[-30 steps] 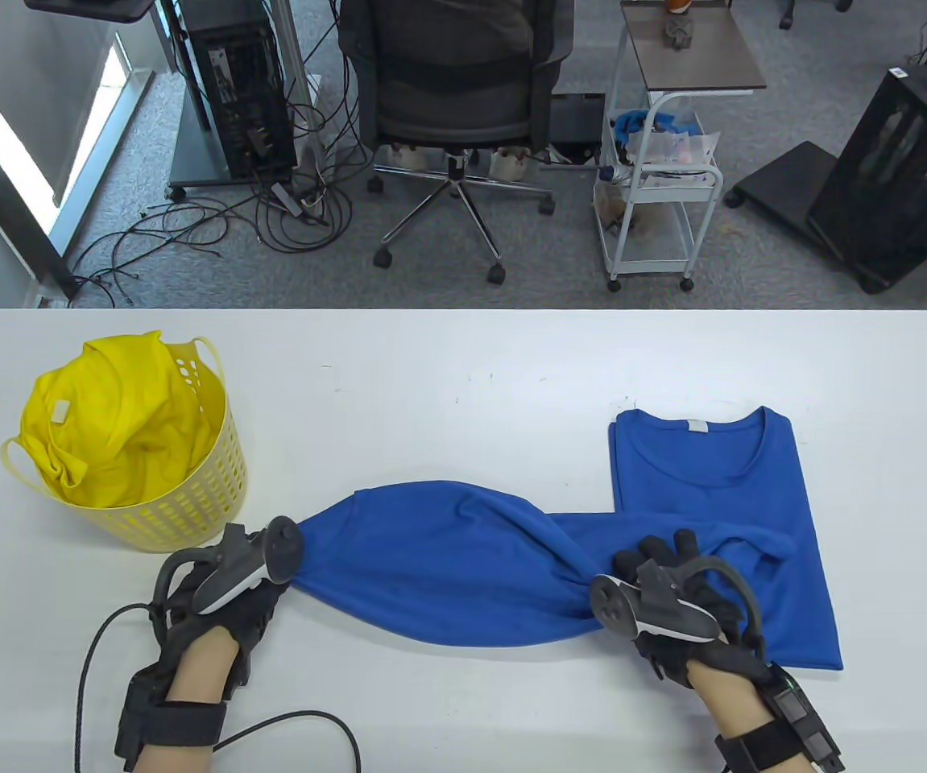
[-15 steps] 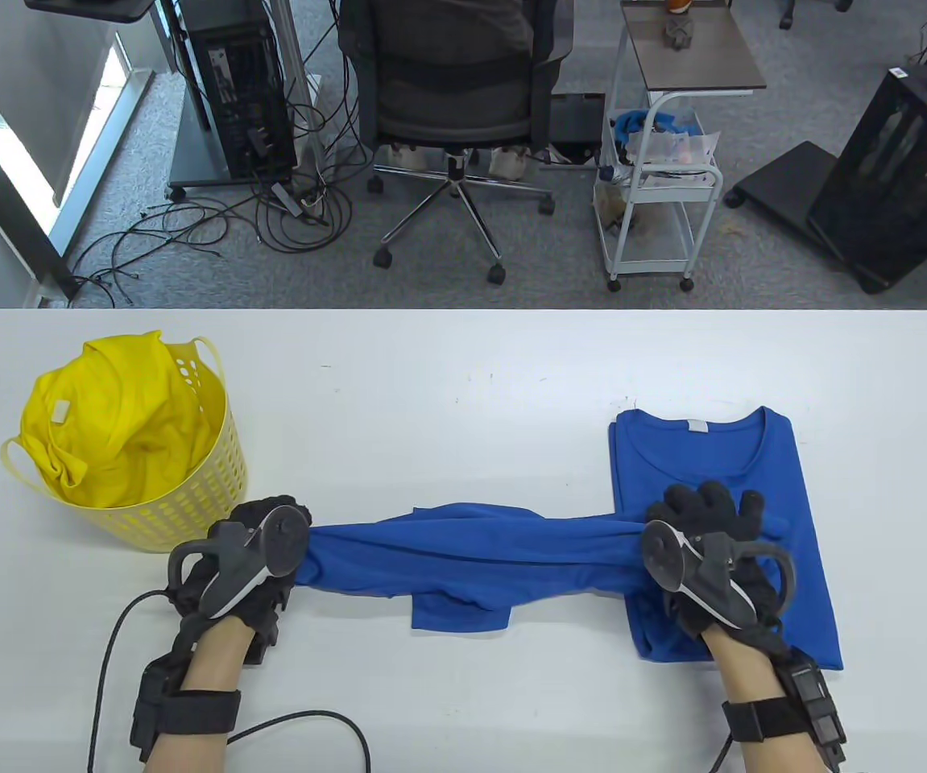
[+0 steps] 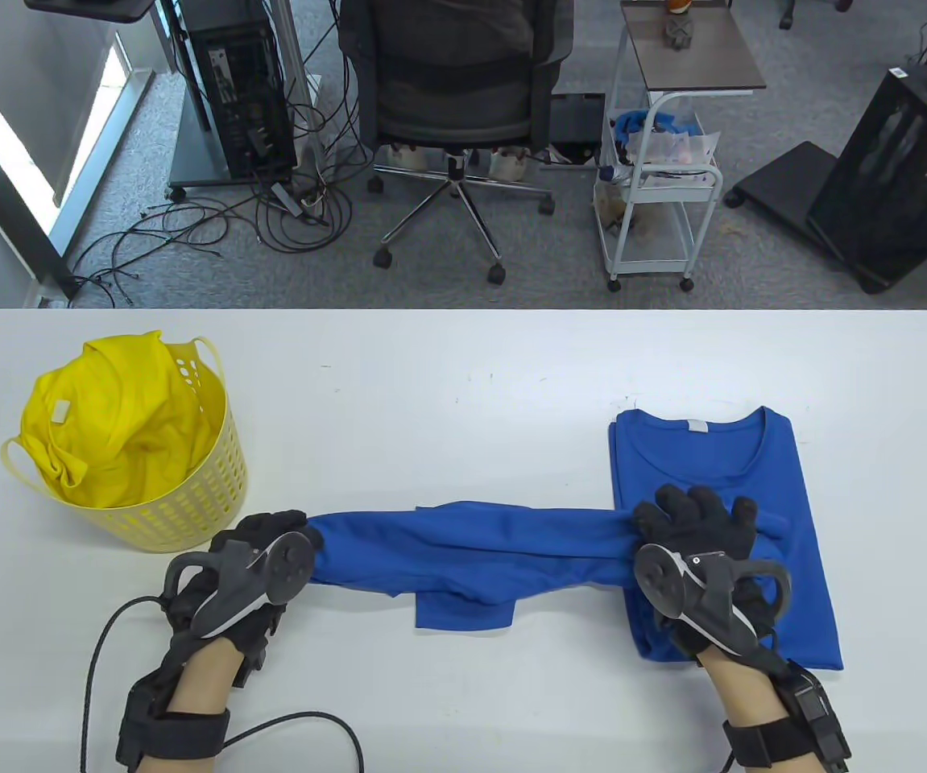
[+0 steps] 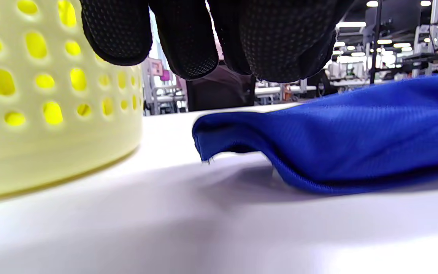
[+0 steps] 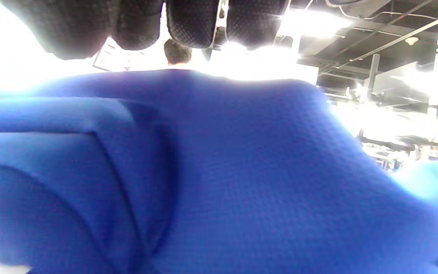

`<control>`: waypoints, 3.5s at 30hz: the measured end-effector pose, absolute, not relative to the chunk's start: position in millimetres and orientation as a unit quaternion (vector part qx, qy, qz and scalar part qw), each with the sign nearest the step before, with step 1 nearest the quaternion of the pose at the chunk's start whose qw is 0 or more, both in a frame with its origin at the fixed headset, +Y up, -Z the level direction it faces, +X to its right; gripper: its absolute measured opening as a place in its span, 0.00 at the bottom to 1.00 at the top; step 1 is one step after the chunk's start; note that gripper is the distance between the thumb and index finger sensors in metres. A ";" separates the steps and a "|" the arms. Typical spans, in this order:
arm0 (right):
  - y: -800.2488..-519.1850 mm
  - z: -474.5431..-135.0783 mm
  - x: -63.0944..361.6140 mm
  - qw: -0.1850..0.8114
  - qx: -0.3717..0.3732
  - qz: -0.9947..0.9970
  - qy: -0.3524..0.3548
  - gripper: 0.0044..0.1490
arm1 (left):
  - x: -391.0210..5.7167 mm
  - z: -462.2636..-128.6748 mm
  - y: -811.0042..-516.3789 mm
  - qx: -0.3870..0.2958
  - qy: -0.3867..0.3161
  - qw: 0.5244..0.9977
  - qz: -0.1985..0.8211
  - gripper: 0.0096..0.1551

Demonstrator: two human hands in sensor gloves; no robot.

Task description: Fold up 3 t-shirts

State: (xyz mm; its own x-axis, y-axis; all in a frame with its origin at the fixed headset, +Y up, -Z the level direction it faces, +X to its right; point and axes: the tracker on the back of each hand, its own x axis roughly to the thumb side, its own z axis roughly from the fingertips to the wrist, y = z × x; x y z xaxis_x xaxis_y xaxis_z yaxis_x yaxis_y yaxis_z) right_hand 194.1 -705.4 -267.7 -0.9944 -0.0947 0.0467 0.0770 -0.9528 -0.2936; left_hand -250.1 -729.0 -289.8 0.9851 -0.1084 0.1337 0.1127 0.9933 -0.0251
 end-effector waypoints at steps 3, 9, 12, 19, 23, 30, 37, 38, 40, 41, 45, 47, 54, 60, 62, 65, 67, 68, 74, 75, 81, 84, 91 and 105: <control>-708.2 -267.5 192.6 0.038 -0.037 -0.989 0.140 0.32 | -242.9 -296.7 -742.5 -0.063 -0.045 0.990 -0.114 0.27; -709.8 -267.4 194.7 0.028 -0.039 -0.990 0.129 0.33 | -244.2 -307.7 -756.7 -0.119 -0.030 0.983 -0.137 0.30; -710.7 -267.8 195.9 0.025 -0.038 -0.991 0.124 0.33 | -247.3 -309.1 -759.7 -0.112 -0.033 0.984 -0.136 0.30; -710.6 -267.4 197.3 0.023 -0.036 -0.992 0.120 0.33 | -249.3 -308.2 -753.0 -0.127 -0.032 0.986 -0.101 0.27; -711.3 -267.8 198.5 0.019 -0.034 -0.992 0.119 0.33 | -249.4 -303.8 -746.8 -0.103 -0.042 0.990 -0.088 0.26; -711.5 -267.5 199.2 0.018 -0.036 -0.993 0.112 0.33 | -247.3 -304.9 -748.3 -0.056 -0.046 0.994 -0.084 0.21; -726.4 -271.6 193.2 -0.006 -0.100 -0.995 0.011 0.37 | -253.3 -295.4 -719.9 -0.009 -0.063 0.998 -0.004 0.20; -729.9 -272.6 191.4 -0.001 -0.111 -0.994 -0.009 0.39 | -254.4 -294.0 -716.2 0.000 -0.064 0.998 0.007 0.20; -739.8 -275.2 185.8 0.056 -0.111 -0.992 -0.033 0.42 | -258.7 -288.9 -705.4 0.031 -0.062 0.997 0.031 0.20; -742.9 -276.4 183.9 0.077 -0.112 -0.990 -0.036 0.42 | -260.0 -287.4 -703.3 0.039 -0.062 0.997 0.039 0.20; -757.4 -282.6 173.1 0.136 -0.100 -0.986 -0.014 0.33 | -270.0 -283.1 -697.4 0.058 -0.063 0.993 0.086 0.20; -755.5 -284.7 168.3 0.138 -0.098 -0.985 0.017 0.25 | -274.6 -282.5 -695.6 0.048 -0.064 0.991 0.110 0.20; -699.7 -273.2 189.9 0.022 -0.084 -0.992 0.094 0.24 | -290.5 -274.9 -676.9 0.082 -0.064 0.980 0.172 0.20; -699.6 -275.7 216.5 -0.075 -0.025 -0.993 0.090 0.24 | -288.7 -280.5 -684.8 0.067 -0.044 0.978 0.193 0.21; -710.2 -281.5 213.8 -0.040 -0.010 -0.996 0.077 0.24 | -279.7 -287.5 -695.8 0.039 -0.039 0.984 0.166 0.22; -720.7 -288.4 208.6 -0.005 0.008 -0.997 0.071 0.24 | -269.9 -299.1 -714.2 0.018 -0.022 0.992 0.126 0.22; -723.2 -290.7 205.4 0.006 0.011 -0.998 0.066 0.25 | -268.3 -305.0 -722.9 0.019 -0.010 0.994 0.110 0.22; -723.7 -291.1 203.7 0.012 0.008 -0.998 0.062 0.25 | -268.5 -307.4 -727.4 0.017 -0.005 0.994 0.104 0.22; -715.5 -283.6 207.5 -0.011 -0.013 -0.997 0.070 0.34 | -278.7 -307.0 -733.5 -0.003 -0.001 0.998 0.068 0.25; -713.4 -281.6 209.8 -0.021 -0.015 -0.997 0.074 0.35 | -279.8 -307.3 -736.4 -0.024 -0.001 0.998 0.061 0.26; -709.4 -275.2 218.0 -0.047 -0.013 -0.995 0.084 0.36 | -263.8 -311.9 -748.2 -0.017 -0.007 1.000 0.002 0.30; -709.7 -274.2 219.6 -0.051 -0.014 -0.995 0.082 0.36 | -254.5 -311.4 -744.4 0.011 -0.021 0.999 0.023 0.26; -710.0 -274.1 220.9 -0.056 -0.014 -0.995 0.078 0.36 | -246.3 -300.8 -727.5 0.047 -0.051 0.996 0.055 0.22; -705.5 -273.0 239.3 -0.111 0.004 -0.992 0.063 0.35 | -238.6 -308.2 -651.9 0.071 -0.042 0.992 0.095 0.22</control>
